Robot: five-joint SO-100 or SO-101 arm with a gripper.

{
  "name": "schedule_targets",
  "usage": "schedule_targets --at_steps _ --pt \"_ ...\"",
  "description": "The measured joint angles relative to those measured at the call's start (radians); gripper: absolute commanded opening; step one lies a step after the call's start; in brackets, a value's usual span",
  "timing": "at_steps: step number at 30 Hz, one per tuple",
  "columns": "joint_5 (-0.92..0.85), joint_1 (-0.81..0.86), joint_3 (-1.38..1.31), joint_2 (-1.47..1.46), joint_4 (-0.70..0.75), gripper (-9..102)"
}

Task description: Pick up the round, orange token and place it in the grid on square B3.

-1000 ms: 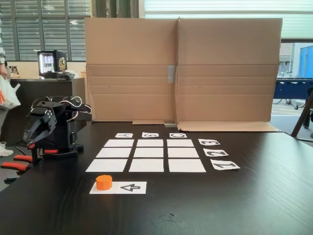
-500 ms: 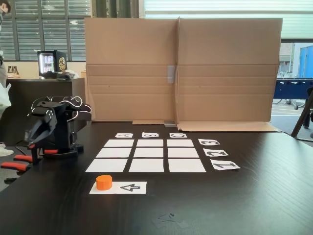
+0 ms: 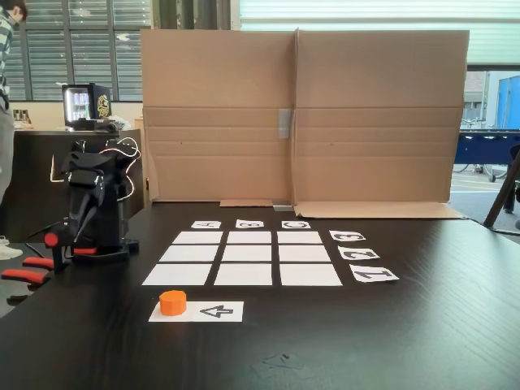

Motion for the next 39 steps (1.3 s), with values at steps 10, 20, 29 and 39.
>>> schedule_targets --at_steps 10,20,29,39 --pt "-0.040 -0.066 -0.353 -0.325 0.179 45" --pt "-0.040 -0.141 -0.762 -0.680 0.388 50" --pt "-0.040 -0.204 -1.057 -0.989 0.535 50" --pt "-0.025 -0.256 -1.204 -1.243 0.554 50"
